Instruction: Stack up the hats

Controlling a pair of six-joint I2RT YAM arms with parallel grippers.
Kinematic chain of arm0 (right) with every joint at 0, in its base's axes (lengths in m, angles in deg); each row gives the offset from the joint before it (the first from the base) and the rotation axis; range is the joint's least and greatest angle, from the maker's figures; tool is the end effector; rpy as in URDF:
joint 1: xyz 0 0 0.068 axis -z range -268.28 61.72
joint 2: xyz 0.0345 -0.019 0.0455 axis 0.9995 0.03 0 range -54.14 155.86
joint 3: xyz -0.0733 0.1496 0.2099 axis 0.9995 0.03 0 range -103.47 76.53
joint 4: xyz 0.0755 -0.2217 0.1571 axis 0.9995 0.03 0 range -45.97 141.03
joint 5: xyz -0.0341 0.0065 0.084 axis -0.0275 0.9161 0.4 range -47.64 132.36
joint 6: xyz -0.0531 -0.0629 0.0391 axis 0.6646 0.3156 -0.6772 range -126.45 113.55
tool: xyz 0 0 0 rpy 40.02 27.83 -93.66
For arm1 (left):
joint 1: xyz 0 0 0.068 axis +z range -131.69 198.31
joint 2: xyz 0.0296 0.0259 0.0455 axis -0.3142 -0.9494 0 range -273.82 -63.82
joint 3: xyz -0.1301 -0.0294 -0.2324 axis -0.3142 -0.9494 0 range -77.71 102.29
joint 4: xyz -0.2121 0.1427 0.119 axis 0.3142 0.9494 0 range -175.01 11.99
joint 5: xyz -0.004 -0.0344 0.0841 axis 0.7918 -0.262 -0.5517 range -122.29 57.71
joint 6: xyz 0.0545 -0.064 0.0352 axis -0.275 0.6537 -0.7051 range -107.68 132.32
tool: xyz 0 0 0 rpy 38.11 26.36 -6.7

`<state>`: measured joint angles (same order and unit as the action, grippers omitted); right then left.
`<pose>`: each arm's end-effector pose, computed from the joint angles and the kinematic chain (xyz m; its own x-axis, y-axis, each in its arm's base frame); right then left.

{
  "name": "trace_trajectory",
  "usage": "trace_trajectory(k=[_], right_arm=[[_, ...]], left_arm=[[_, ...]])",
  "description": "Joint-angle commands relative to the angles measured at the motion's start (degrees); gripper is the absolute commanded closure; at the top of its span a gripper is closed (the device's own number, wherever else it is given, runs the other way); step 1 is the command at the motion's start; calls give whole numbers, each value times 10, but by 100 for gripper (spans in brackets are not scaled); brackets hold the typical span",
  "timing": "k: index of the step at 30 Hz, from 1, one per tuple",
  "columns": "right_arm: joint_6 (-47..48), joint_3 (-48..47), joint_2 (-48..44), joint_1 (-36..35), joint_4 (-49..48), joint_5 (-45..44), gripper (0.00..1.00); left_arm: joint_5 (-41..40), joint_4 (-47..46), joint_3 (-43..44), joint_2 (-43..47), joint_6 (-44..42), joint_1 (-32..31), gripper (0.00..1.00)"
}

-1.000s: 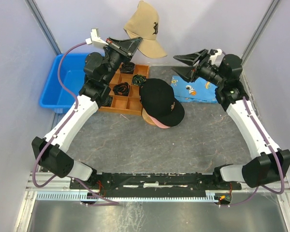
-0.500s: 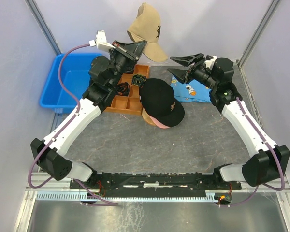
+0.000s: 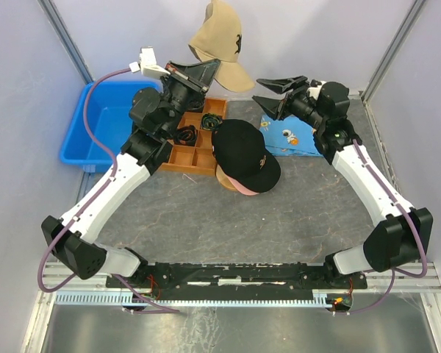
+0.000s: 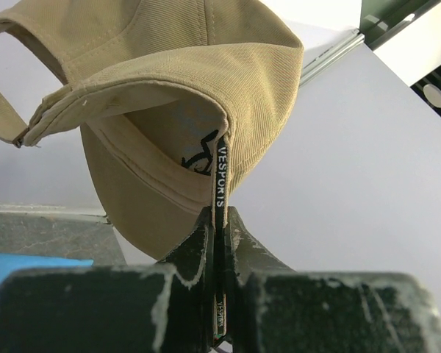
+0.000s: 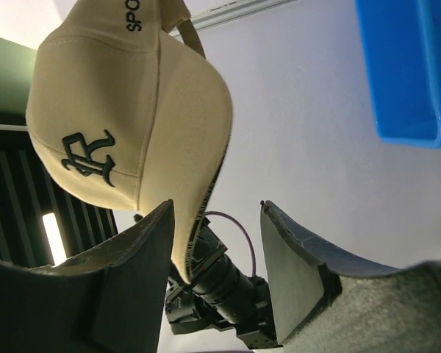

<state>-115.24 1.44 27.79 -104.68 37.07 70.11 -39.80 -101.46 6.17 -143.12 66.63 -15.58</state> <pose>0.3748 0.1500 0.3980 -0.6601 0.6790 0.3212 0.2224 -0.2318 0.9470 0.3194 -0.2017 0.5047 -0.1930 -0.8404 -0.5064 0.5054 0.3573 -0.7855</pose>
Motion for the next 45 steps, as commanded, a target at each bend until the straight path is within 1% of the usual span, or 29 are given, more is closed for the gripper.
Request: trace_trajectory(k=[1,14,21,26,33,35,37,39,40,41,44,45], right_arm=[[-7,-42,-1,-4,-40,-11,42],[-17,-54,11,-29,-52,-23,43],[-19,-62,20,-36,-62,-32,45],[-24,-66,28,-37,-74,-38,50],[-23,-90,44,-40,-76,-42,62],[-25,-90,49,-41,-83,-45,68],[-28,-92,53,-41,-92,-47,76],[-32,-91,57,-41,-106,-50,88],[-36,-89,58,-41,-113,-52,97],[-41,-87,59,-41,-123,-52,100],[-60,-71,56,-37,-161,-52,100],[-67,-66,55,-34,-171,-49,100]], left_arm=[[-14,-49,-9,26,-6,-2,97],[-18,-69,-31,25,17,-6,97],[-21,-78,-43,29,28,-11,97],[-26,-82,-55,36,35,-13,97],[-25,-93,-66,35,50,-14,97],[-23,-95,-69,33,58,-16,97],[-22,-99,-76,33,66,-19,97],[-23,-104,-88,35,74,-21,97],[-22,-104,-93,36,76,-22,97],[-20,-104,-98,38,76,-21,97],[-20,-91,-105,49,61,-21,97],[-22,-85,-107,55,53,-21,92]])
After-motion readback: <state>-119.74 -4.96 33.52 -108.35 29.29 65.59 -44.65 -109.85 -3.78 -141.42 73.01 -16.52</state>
